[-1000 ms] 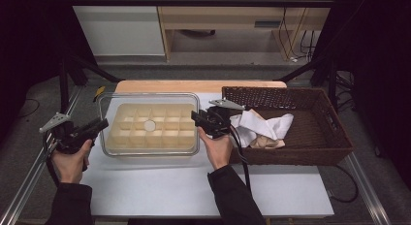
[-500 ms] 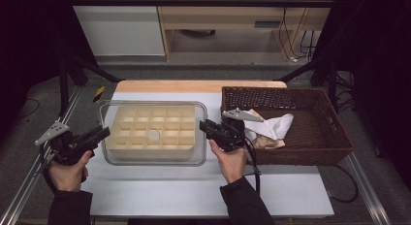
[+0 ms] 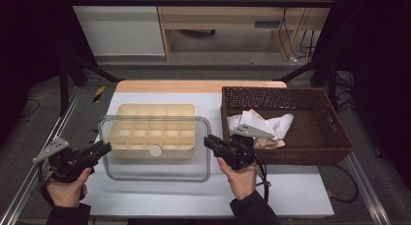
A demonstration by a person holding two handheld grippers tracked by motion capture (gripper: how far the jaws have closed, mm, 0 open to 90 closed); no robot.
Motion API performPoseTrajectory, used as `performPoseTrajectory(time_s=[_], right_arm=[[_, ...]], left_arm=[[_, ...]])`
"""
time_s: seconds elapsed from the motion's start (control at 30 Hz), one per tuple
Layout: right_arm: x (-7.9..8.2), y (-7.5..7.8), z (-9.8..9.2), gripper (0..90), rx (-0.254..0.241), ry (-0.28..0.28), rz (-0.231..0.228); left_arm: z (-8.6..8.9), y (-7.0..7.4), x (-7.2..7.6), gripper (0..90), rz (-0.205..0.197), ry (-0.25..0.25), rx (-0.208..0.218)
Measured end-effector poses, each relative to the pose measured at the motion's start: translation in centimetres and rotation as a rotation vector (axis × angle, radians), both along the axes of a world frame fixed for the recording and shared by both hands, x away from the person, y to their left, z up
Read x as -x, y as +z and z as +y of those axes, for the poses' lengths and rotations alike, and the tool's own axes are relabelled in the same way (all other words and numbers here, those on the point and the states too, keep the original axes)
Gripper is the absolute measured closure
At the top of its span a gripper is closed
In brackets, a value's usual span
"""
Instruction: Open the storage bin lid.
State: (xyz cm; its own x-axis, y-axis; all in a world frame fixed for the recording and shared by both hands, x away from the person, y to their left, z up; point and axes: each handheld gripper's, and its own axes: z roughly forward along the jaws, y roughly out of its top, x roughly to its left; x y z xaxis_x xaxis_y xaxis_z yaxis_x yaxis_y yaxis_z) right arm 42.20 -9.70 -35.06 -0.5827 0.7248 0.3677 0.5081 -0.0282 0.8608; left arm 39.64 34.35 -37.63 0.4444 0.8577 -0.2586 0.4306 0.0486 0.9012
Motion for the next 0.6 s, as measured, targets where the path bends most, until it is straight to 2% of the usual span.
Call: performPoseTrajectory(time_s=[0.23,0.47,0.6], right_arm=[[2.0,-0.8,-0.7,77.7,0.007,0.036,0.019],[3.5,-1.9,-1.4,77.8,0.002,0.066,0.054],[4.0,-2.9,-1.6,77.8,-0.003,0.073,0.084]], left_arm=[[-0.4,-1.0,2.1,65.6,0.033,-0.009,-0.008],[-0.6,-1.5,3.9,66.1,0.042,-0.023,-0.021],[-0.7,-2.3,4.5,66.2,0.074,-0.023,-0.026]])
